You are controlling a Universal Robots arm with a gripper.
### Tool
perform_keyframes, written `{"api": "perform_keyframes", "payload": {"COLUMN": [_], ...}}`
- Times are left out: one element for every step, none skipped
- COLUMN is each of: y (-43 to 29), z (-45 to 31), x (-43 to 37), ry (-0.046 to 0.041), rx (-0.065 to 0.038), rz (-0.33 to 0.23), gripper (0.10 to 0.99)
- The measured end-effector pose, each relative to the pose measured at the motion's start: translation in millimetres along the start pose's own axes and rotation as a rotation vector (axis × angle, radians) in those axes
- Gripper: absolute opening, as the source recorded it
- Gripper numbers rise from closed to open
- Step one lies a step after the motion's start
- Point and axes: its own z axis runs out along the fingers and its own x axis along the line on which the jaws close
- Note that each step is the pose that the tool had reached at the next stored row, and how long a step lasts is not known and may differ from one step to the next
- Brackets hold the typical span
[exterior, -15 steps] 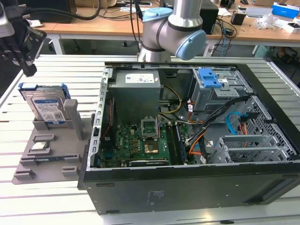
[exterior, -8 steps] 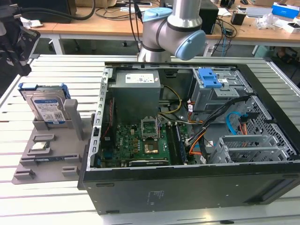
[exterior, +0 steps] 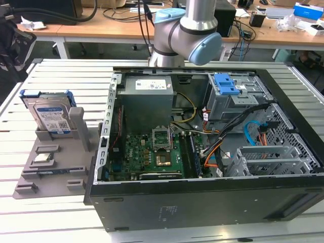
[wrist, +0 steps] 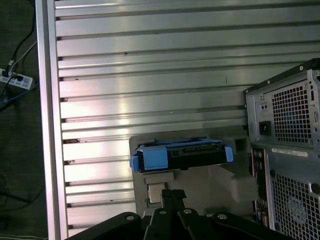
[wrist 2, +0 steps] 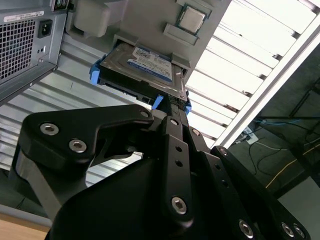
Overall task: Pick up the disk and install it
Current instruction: 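Reach for the disk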
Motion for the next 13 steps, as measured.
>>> {"api": "perform_keyframes", "payload": {"y": [-0.1,-0.2,-0.4,-0.5,-0.6,-0.9,-1.0,-1.1,-1.2,-1.3,-1.4,-1.4,-1.4], "z": [0.0,0.0,-0.1,-0.2,-0.2,-0.2,-0.3,-0.3,-0.4,-0.4,-0.4,-0.4,-0.4], "x": [1.4,2.8,5.5,6.9,8.4,11.6,13.1,14.5,16.5,17.7,18.3,18.3,18.4], "ry": [0.0,0.0,-0.0001,0.0,-0.0001,0.0,0.0,0.0,0.0,0.0,0.0,-0.0001,-0.0001], "rx": [0.0,0.0,0.0,0.0,0.0,0.0,0.0,0.0,0.0,0.0,0.0,0.0,0.0], "rz": [0.0,0.0,0.0,0.0,0.0,0.0,0.0,0.0,0.0,0.0,0.0,0.0,0.0], "gripper": [0.106,0.106,0.106,0.106,0.106,0.106,0.106,0.106,0.106,0.106,0.106,0.106,0.106]}}
